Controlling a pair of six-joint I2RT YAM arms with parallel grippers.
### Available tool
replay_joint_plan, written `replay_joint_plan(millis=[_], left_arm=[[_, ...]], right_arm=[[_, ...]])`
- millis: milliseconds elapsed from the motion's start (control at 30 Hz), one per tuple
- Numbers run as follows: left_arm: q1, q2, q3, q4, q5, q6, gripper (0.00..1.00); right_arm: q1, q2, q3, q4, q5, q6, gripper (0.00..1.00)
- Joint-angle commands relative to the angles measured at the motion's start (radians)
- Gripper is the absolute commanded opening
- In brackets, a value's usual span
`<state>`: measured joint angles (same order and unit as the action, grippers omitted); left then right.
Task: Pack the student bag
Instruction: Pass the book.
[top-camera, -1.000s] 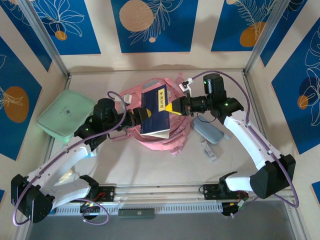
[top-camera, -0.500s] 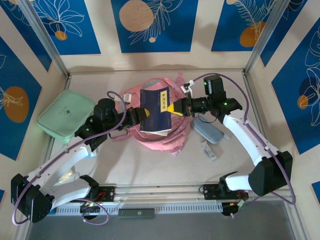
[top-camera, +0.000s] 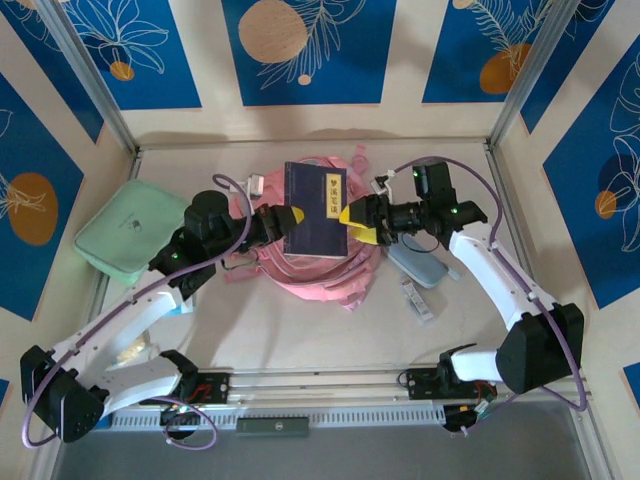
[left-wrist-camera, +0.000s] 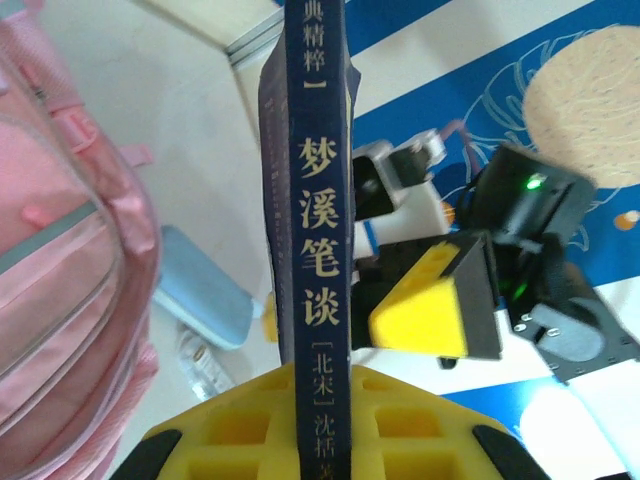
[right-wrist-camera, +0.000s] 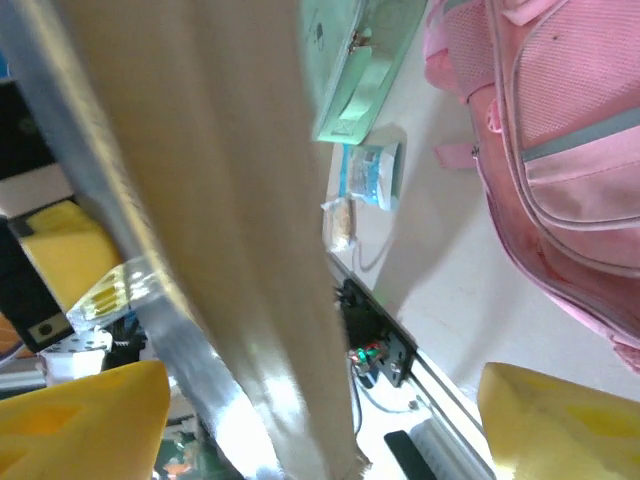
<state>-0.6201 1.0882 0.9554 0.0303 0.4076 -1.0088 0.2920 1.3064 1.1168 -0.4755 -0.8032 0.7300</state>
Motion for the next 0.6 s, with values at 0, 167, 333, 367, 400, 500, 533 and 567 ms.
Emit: replay_joint_plan(millis=[0, 167, 333, 367, 400, 500, 533, 567], left_arm=[[-0.025, 0.026, 0.058, 0.153, 0.013, -0.044, 0.00], [-0.043, 0.065, 0.085, 0.168, -0.019, -0.049, 0.00], [-0.041, 0.058, 0.071, 0.122, -0.064, -0.031, 0.00], [-0.042, 0.056, 0.065, 0.113, -0.069, -0.027, 0.00], [-0.041, 0.055, 0.060, 0.107, -0.072, -0.025, 0.00], [-0.041, 0.046, 0.054, 0.064, -0.093, -0.005, 0.00], [-0.041, 0.044, 0.054, 0.043, -0.100, 0.002, 0.00], [-0.041, 0.042, 0.051, 0.033, -0.106, 0.005, 0.00]], right_arm=[[0.017, -0.027, -0.031, 0.068, -0.089, 0.083, 0.94], [0.060, -0.033, -0.040, 0.226, -0.136, 0.216, 0.99], [0.065, -0.059, -0.072, 0.370, -0.164, 0.317, 0.95], [0.065, -0.068, -0.074, 0.375, -0.159, 0.322, 0.92], [0.064, -0.078, -0.071, 0.369, -0.149, 0.317, 0.88], [0.064, -0.093, -0.059, 0.317, -0.114, 0.281, 0.75], [0.064, -0.093, -0.059, 0.309, -0.108, 0.273, 0.70], [0.065, -0.091, -0.064, 0.316, -0.108, 0.271, 0.65]])
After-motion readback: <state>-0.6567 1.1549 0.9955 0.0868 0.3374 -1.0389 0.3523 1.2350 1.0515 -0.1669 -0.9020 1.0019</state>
